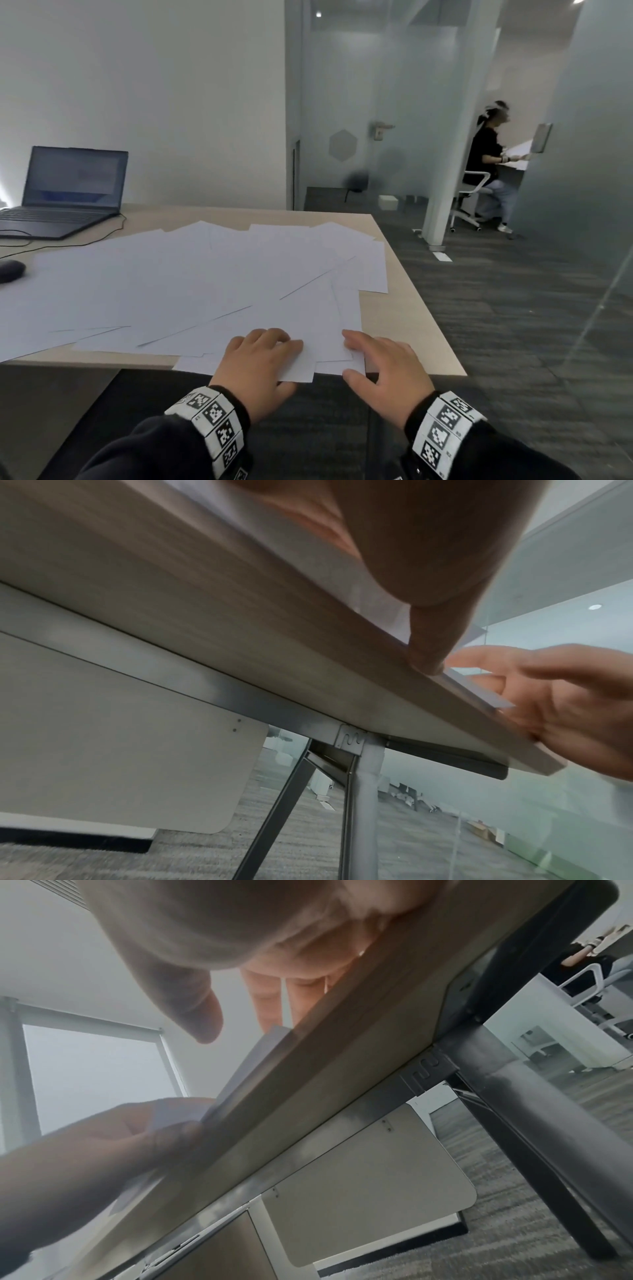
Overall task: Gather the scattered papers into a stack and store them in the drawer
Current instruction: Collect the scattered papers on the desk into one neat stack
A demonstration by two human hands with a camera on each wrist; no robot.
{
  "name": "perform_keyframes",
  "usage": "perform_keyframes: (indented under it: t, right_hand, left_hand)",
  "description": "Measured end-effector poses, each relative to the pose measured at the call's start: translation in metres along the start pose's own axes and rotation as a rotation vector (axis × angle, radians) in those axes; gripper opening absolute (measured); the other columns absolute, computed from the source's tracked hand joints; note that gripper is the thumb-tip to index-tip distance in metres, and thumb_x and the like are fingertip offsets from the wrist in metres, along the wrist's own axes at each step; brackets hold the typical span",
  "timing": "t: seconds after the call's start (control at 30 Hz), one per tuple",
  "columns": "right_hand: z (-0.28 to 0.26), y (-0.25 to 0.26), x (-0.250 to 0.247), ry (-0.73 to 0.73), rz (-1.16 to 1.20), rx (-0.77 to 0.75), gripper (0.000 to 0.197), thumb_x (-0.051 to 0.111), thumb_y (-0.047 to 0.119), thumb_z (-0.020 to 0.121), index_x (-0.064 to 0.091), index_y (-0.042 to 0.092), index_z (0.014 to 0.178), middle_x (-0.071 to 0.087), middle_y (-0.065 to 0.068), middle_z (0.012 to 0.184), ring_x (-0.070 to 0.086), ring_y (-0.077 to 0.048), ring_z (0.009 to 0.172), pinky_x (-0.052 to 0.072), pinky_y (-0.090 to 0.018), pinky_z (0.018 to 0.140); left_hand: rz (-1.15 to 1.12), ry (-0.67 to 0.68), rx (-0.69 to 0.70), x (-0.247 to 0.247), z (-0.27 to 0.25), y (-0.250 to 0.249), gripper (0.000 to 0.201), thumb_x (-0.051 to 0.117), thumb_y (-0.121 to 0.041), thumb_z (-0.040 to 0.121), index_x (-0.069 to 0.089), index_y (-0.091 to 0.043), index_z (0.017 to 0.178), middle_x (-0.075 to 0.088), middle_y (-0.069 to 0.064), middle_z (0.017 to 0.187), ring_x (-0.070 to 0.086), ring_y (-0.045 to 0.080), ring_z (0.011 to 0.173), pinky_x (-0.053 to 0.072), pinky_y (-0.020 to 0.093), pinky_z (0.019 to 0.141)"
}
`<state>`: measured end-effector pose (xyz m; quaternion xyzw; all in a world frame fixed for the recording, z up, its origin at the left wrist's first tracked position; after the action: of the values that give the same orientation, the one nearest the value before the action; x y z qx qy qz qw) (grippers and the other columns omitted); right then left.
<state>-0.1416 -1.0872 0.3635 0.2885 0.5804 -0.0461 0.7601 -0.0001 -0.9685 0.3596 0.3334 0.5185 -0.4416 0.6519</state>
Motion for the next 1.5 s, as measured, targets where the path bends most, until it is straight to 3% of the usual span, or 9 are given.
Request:
perform_keyframes:
  t: [0.3,0.4,0.7,0.8,1.0,1.1,1.23,1.37,1.5]
  right_hand:
    - [-0.017,-0.027,-0.028,-0.283,0.506,0.066,0.011,0.057,0.038,0.091,0.066,0.038,0.097,0.069,0.016,0.093,0.065,-0.003,0.087,0.055,-0.024,0.079]
    - [-0.016,-0.036,-0.038,-0.348,0.478,0.206,0.03,0.054,0.037,0.095,0.067,0.023,0.072,0.069,-0.001,0.072,0.064,-0.012,0.066,0.057,-0.039,0.071]
    - [0.016,-0.038,0.011,0.083,0.918,0.629,0.059,0.05,0.06,0.093,0.063,0.004,0.106,0.077,-0.02,0.083,0.057,-0.019,0.046,0.037,-0.02,0.039]
    - [0.015,-0.038,0.017,0.073,0.937,0.64,0.042,0.056,0.043,0.096,0.064,0.002,0.104,0.073,-0.011,0.065,0.055,-0.018,0.043,0.035,-0.02,0.04]
    - [0.015,-0.041,0.02,0.04,0.935,0.645,0.025,0.059,0.021,0.096,0.067,-0.002,0.101,0.062,-0.013,0.073,0.055,-0.022,0.051,0.045,-0.025,0.048]
    - [0.018,-0.035,0.027,0.054,0.964,0.625,0.024,0.061,0.025,0.095,0.069,0.002,0.095,0.068,-0.011,0.075,0.062,-0.024,0.057,0.053,-0.029,0.056]
    - [0.025,-0.03,0.034,0.062,1.043,0.601,0.028,0.066,0.031,0.091,0.075,0.005,0.098,0.079,-0.012,0.096,0.073,-0.034,0.095,0.05,-0.046,0.101]
    - [0.021,-0.028,0.033,0.075,1.002,0.601,0.018,0.07,0.018,0.089,0.074,0.002,0.096,0.078,-0.017,0.095,0.073,-0.038,0.095,0.051,-0.053,0.101]
    - [0.017,-0.039,0.027,0.049,0.932,0.602,0.012,0.07,0.007,0.087,0.074,0.001,0.097,0.078,-0.017,0.094,0.073,-0.038,0.092,0.053,-0.054,0.098]
  left_hand:
    - [-0.131,-0.063,0.062,-0.006,0.006,-0.005,0.039,0.033,-0.052,0.089,0.063,-0.042,0.111,0.06,-0.022,0.106,0.056,0.007,0.099,0.045,0.026,0.083]
    - [-0.291,-0.152,0.006,-0.022,0.003,0.007,0.045,0.026,-0.056,0.093,0.067,-0.037,0.099,0.061,-0.021,0.091,0.057,0.005,0.087,0.048,0.027,0.077]
    - [-0.33,-0.34,0.134,-0.06,-0.013,-0.017,0.023,0.054,-0.05,0.086,0.061,-0.032,0.073,0.056,-0.018,0.073,0.054,0.005,0.069,0.047,0.026,0.062]
    - [-0.302,-0.277,0.156,-0.051,-0.02,-0.018,0.021,0.057,-0.055,0.08,0.054,-0.034,0.079,0.059,-0.019,0.083,0.055,0.004,0.073,0.047,0.025,0.063]
    - [-0.124,0.048,-0.017,-0.013,-0.028,0.022,0.063,0.037,-0.043,0.08,0.037,-0.042,0.144,0.035,-0.019,0.153,0.035,0.01,0.14,0.03,0.034,0.114]
    - [-0.14,0.041,0.032,-0.014,-0.031,0.022,0.071,0.015,-0.046,0.074,0.043,-0.045,0.139,0.041,-0.023,0.149,0.035,0.006,0.14,0.027,0.032,0.112]
    - [-0.217,0.006,0.115,-0.018,-0.036,0.003,0.058,0.032,-0.037,0.075,0.056,-0.045,0.126,0.061,-0.024,0.129,0.057,0.007,0.121,0.044,0.032,0.095]
    - [-0.242,-0.024,0.212,-0.022,-0.041,-0.021,0.049,0.05,-0.034,0.071,0.057,-0.045,0.118,0.066,-0.027,0.116,0.066,0.001,0.1,0.053,0.023,0.074]
    - [-0.191,-0.022,0.183,-0.02,-0.038,-0.017,0.064,0.05,-0.041,0.069,0.047,-0.045,0.133,0.055,-0.022,0.137,0.056,0.007,0.123,0.048,0.031,0.094]
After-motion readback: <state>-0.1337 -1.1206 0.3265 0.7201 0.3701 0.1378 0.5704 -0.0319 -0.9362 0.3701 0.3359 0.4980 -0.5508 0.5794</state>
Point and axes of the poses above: each hand's wrist, its own z-axis towards the middle knuckle, its own x-axis out of the palm, y = z × x, the point moved 10 cm from there along z, towards the middle knuckle
